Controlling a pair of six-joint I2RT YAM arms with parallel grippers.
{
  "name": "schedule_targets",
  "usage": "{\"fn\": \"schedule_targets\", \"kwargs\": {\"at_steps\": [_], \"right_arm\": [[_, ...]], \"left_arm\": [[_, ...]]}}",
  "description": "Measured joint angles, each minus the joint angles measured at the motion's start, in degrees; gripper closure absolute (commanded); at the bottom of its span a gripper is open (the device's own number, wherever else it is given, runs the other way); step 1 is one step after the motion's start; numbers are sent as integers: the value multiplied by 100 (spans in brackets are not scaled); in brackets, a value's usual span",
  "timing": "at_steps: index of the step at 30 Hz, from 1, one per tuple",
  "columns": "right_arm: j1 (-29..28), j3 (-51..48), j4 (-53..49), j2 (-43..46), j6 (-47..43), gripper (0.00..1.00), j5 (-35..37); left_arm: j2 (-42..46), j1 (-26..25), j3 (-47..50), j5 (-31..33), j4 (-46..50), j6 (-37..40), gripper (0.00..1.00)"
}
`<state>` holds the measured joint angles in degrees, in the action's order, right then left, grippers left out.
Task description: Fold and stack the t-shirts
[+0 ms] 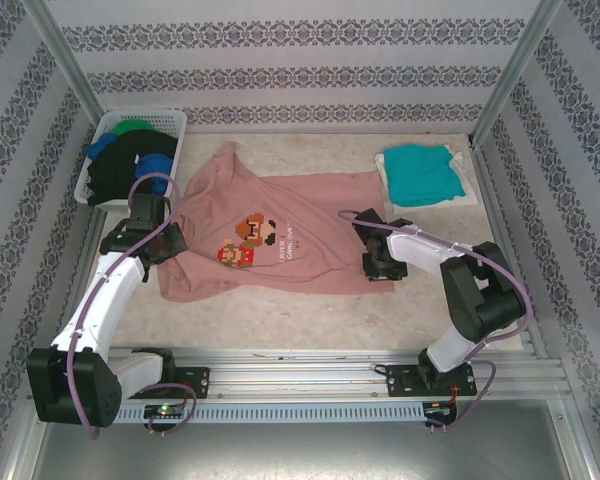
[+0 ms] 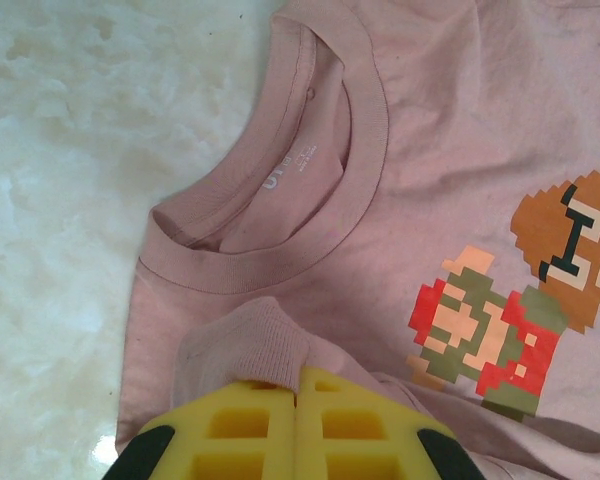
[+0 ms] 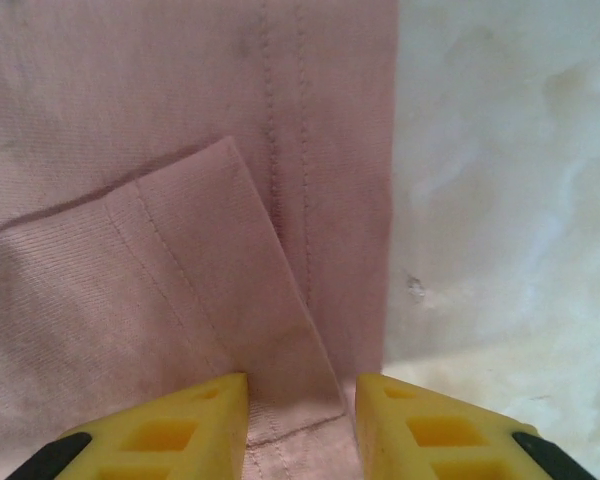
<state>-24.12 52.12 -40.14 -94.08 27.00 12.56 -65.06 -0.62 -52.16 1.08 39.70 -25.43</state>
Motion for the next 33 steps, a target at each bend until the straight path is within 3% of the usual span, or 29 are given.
{"fn": "schedule_targets", "kwargs": {"at_steps": [8,22,27,33], "right_arm": [[-2,28,76,-37,-28,81,-42],[-94,28,-35,249,0,98,15],[-350,26,-391,868,35,98,120],[-374,-205,-767,2286,225,100,247]], "left_arm": [[35,0,0,0,4,0,100],[57,0,-7,-22,17,-2,100],[275,0,-140,-85,181,-4,100],[925,0,-310,-39,531,-13,100]]}}
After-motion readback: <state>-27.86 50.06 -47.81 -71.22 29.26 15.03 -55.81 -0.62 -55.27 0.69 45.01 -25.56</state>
